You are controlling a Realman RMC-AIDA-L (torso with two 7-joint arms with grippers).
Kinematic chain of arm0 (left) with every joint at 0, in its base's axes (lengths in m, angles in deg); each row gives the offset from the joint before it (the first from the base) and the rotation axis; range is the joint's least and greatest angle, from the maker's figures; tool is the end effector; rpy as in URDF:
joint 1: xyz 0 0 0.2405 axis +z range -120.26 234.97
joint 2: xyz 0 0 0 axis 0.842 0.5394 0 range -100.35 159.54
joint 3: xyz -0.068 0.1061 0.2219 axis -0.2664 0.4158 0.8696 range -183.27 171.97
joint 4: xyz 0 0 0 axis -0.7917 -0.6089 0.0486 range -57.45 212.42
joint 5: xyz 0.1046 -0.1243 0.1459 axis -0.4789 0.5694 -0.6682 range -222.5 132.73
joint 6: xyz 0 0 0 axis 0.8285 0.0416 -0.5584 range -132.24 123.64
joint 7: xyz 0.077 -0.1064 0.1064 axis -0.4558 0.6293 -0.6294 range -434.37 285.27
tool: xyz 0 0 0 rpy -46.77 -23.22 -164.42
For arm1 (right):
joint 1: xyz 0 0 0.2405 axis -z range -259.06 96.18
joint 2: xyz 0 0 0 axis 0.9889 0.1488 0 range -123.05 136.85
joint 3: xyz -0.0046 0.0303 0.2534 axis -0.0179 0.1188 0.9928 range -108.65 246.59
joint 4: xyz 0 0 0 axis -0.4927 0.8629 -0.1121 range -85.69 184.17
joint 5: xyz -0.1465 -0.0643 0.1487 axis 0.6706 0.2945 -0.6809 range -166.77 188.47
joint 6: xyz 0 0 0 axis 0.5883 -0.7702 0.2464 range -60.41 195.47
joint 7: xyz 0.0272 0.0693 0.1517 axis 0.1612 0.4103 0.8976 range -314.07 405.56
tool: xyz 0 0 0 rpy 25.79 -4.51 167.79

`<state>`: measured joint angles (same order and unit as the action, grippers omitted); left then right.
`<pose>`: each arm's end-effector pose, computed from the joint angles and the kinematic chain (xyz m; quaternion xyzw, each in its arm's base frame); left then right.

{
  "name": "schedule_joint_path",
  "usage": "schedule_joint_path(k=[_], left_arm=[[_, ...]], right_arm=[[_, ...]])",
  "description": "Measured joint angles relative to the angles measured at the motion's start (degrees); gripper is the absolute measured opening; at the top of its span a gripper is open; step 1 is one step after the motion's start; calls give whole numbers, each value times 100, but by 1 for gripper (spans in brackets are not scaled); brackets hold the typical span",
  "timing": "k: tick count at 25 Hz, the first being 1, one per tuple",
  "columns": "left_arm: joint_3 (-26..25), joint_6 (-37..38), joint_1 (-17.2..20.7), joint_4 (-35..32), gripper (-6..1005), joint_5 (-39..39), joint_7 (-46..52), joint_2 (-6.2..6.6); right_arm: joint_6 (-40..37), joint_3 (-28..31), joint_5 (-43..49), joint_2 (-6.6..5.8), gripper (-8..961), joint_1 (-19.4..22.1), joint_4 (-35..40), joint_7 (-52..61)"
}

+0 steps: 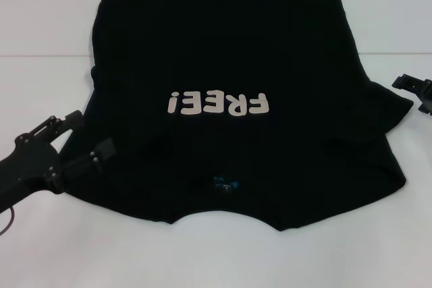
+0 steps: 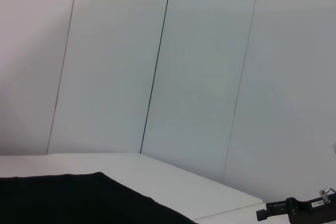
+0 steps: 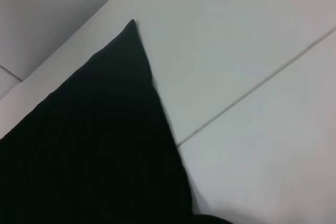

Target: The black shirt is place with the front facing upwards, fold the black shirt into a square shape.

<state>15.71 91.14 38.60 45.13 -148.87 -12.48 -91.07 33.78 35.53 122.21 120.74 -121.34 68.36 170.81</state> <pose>-0.3117 0.2949 0.0202 -0.8467 -0.2201 -0.3767 0.3044 0.3552 0.4532 0.0168 -0.5802 0.6594 0.2613 0.4002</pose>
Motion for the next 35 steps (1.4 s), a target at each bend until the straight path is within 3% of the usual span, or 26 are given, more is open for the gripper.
schedule_joint_path(k=[8, 35], left_arm=[[0, -61, 7, 133, 906, 1, 3, 33], [0, -97, -58, 134, 906, 4, 3, 18]], right_arm=[[64, -126, 0, -26, 924, -22, -43, 45], [501, -286, 0, 110, 925, -249, -180, -28]])
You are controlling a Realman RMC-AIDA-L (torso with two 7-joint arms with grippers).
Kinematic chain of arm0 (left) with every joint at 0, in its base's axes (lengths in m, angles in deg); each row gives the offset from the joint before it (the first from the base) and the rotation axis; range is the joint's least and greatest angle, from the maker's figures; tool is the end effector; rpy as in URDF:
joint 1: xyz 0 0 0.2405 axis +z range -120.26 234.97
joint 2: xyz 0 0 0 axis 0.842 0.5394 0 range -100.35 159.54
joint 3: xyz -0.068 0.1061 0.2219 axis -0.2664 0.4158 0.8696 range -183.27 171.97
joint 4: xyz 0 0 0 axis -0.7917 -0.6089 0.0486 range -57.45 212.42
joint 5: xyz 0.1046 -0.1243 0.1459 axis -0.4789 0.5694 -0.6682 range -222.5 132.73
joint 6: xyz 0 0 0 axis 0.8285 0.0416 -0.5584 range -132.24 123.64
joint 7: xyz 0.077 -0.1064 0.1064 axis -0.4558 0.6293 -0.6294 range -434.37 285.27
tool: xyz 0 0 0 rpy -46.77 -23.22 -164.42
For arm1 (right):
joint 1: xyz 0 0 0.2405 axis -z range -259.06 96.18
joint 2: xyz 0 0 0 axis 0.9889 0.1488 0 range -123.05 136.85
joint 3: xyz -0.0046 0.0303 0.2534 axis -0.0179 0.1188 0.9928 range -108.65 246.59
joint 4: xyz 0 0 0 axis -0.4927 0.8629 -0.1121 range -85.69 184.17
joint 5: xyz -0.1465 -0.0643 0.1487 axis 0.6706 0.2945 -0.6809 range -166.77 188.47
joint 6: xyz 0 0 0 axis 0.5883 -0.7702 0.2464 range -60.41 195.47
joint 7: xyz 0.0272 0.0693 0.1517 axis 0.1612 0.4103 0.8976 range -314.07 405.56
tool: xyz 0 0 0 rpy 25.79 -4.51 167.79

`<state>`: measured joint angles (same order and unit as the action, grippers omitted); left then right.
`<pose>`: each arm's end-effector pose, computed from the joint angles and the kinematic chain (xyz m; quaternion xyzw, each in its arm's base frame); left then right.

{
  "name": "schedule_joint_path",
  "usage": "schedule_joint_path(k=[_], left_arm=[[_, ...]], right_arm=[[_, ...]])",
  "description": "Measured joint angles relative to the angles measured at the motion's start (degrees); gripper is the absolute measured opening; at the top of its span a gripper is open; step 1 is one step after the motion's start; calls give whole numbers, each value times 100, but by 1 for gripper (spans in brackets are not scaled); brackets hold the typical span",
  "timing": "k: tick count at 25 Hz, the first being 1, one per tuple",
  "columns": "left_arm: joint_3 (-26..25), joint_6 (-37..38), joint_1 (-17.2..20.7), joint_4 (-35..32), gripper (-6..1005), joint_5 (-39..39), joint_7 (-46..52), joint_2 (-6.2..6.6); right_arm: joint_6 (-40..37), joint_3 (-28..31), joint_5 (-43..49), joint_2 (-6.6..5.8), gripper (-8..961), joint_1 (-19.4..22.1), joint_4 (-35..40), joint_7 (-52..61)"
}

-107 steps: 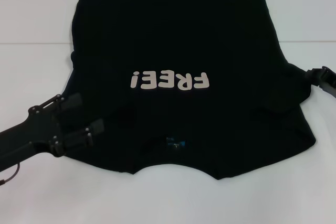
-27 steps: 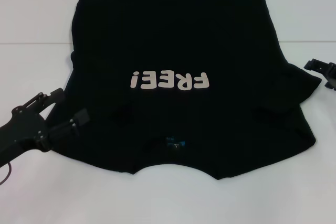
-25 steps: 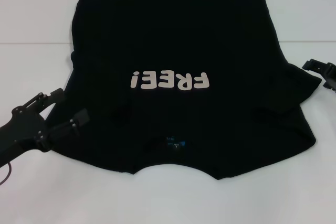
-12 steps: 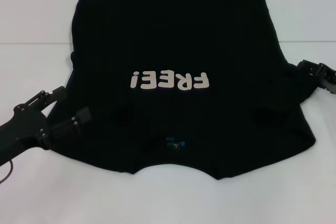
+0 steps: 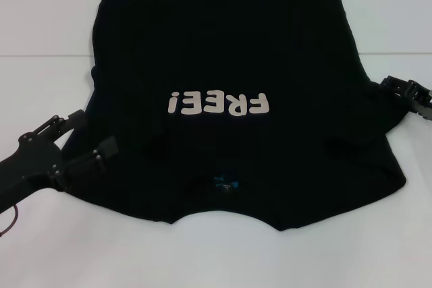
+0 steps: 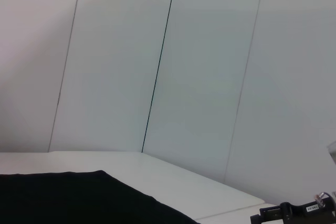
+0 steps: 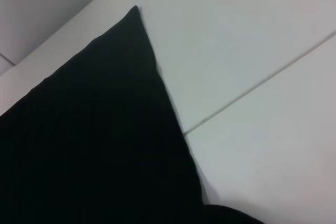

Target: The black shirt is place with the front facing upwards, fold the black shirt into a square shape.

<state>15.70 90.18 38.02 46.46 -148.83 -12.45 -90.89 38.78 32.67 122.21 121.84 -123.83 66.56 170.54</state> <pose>-0.3116 0.2982 0.0169 -0.8445 -0.2274 -0.3782 0.3034 0.3442 0.4615 0.0001 -0.5909 0.6514 0.2382 0.4122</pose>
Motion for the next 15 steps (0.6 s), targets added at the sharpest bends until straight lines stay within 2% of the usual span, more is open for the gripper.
schedule_joint_path(k=[15], left_arm=[[0, 35, 9, 0, 907, 6, 4, 2]], right_arm=[[80, -9, -21, 19, 924, -30, -36, -53]])
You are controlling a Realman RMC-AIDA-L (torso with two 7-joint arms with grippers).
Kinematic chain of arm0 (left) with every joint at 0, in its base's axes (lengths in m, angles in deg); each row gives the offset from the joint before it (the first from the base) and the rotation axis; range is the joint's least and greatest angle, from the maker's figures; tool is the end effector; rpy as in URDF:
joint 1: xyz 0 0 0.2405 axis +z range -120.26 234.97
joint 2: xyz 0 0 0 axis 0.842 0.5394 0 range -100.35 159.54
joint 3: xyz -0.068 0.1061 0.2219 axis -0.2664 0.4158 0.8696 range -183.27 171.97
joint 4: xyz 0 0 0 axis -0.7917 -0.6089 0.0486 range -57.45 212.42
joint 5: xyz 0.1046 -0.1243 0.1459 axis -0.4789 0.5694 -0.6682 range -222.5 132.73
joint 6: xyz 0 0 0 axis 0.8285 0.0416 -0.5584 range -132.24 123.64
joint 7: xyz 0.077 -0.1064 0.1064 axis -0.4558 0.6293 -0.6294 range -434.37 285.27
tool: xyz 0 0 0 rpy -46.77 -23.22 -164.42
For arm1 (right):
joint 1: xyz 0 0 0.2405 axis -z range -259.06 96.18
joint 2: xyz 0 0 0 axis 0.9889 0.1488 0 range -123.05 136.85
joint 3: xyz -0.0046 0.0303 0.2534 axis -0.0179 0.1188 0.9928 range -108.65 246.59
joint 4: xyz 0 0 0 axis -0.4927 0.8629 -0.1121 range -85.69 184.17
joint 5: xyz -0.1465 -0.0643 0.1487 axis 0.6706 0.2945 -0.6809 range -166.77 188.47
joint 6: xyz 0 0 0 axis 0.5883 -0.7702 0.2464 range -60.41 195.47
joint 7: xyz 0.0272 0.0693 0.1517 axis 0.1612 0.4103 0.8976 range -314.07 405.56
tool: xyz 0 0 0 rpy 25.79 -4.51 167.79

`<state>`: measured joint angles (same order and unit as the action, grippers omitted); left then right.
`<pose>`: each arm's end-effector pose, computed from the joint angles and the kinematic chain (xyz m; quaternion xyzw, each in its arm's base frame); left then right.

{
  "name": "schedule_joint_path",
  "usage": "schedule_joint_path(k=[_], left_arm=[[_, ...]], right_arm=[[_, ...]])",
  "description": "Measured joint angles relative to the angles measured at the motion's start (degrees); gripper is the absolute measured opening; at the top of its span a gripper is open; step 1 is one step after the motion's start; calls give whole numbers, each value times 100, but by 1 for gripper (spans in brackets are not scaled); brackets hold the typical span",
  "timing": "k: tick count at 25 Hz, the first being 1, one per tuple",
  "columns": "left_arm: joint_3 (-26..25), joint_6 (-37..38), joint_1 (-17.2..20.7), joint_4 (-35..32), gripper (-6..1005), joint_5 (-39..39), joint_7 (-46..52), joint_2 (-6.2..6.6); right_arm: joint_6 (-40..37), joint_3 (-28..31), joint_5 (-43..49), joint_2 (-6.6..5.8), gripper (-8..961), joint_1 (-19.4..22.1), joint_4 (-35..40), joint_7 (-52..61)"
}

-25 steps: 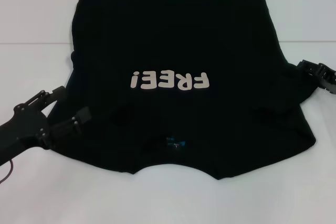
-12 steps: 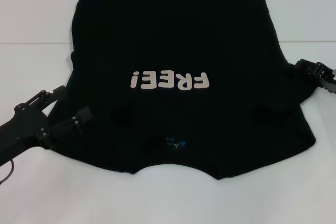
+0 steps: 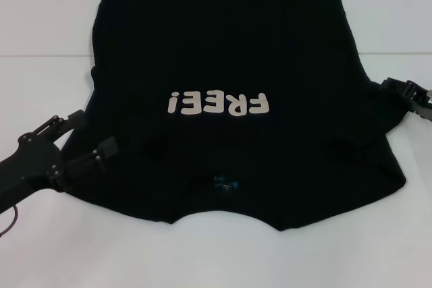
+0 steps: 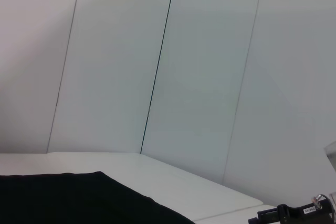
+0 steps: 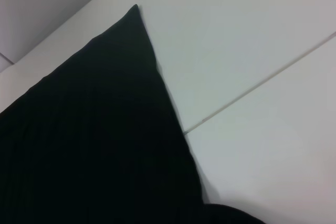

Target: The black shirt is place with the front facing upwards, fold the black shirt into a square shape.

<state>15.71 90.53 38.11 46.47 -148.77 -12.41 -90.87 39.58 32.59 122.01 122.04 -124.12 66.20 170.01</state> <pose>-0.3112 0.2972 0.0172 -0.8444 -0.2268 -0.3801 0.3019 0.3435 0.4620 -0.0023 -0.5914 0.6500 0.2354 0.4150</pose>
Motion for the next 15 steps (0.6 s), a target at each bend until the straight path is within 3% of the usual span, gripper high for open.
schedule_joint_path(k=[1, 9, 15], left_arm=[[0, 1, 0, 0, 907, 0, 0, 1], [0, 28, 6, 0, 907, 8, 0, 10], [0, 37, -8, 0, 907, 9, 0, 14]], right_arm=[[0, -1, 2, 0, 924, 2, 0, 0], [144, -209, 35, 0, 570, -51, 2, 25], [161, -211, 12, 0, 438, -63, -2, 34]])
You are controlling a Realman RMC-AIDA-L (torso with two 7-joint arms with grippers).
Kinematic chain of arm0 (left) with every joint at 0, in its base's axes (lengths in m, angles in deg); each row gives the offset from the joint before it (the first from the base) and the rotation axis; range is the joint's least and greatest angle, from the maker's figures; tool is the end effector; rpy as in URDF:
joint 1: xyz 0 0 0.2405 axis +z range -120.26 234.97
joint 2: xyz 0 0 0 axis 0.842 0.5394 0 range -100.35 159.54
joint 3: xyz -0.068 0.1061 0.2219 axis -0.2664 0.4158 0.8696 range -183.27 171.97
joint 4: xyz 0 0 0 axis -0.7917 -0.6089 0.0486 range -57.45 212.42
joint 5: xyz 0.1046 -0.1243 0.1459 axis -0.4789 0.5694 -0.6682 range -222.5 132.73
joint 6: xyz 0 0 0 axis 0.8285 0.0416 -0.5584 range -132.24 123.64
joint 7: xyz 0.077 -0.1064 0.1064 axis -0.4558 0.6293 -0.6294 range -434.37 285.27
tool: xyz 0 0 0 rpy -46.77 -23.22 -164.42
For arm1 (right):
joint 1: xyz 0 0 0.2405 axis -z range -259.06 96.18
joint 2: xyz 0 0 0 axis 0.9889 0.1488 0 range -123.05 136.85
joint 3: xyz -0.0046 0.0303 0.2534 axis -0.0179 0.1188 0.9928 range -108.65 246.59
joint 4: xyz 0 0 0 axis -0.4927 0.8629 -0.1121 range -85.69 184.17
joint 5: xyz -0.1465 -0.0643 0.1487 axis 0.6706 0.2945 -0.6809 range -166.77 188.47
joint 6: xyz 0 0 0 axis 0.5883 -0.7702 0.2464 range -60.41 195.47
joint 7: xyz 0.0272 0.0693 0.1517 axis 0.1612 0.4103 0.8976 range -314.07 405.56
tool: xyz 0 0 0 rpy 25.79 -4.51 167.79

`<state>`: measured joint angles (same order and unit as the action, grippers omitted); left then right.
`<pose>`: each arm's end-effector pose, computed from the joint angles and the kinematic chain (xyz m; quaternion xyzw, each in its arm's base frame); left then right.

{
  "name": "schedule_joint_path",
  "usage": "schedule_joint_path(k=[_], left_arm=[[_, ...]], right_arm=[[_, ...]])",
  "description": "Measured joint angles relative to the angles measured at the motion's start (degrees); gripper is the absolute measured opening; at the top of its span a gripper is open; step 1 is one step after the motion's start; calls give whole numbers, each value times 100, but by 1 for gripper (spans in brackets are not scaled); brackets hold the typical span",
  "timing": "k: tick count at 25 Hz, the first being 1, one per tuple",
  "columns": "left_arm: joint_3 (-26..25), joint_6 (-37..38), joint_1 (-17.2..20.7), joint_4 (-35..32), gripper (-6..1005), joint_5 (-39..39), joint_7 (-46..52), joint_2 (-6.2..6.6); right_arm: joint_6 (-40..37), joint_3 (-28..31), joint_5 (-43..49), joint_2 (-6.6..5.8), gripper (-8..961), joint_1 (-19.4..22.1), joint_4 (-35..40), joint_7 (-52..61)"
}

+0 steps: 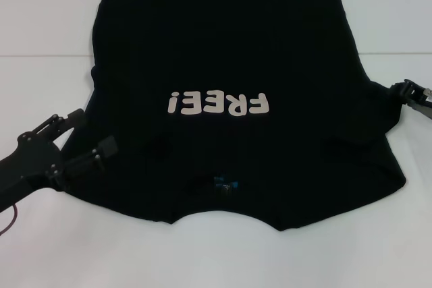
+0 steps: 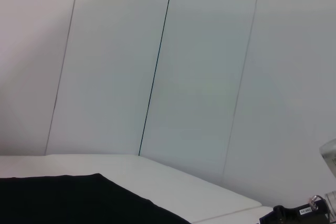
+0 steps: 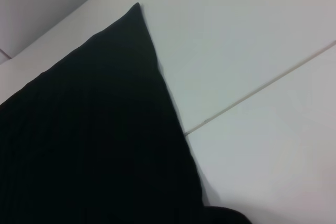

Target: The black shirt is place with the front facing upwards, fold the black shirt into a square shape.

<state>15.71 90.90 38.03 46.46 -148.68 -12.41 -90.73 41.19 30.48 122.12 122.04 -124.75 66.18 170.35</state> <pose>-0.3104 0.2973 0.0185 -0.8448 -0.2240 -0.3817 0.3007 0.3404 0.4659 -0.0030 -0.5997 0.6410 0.2241 0.4234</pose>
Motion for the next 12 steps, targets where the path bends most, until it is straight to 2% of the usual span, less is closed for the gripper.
schedule_joint_path(k=[5, 10, 12], left_arm=[[0, 0, -7, -6, 907, 36, 0, 0], [0, 0, -10, -10, 907, 53, 0, 0], [0, 0, -10, -9, 907, 53, 0, 0]], right_arm=[[80, 2, -7, 5, 328, -3, 0, 9], [121, -1, -9, 26, 115, -11, 0, 11], [122, 0, -10, 33, 90, -11, 1, 11]])
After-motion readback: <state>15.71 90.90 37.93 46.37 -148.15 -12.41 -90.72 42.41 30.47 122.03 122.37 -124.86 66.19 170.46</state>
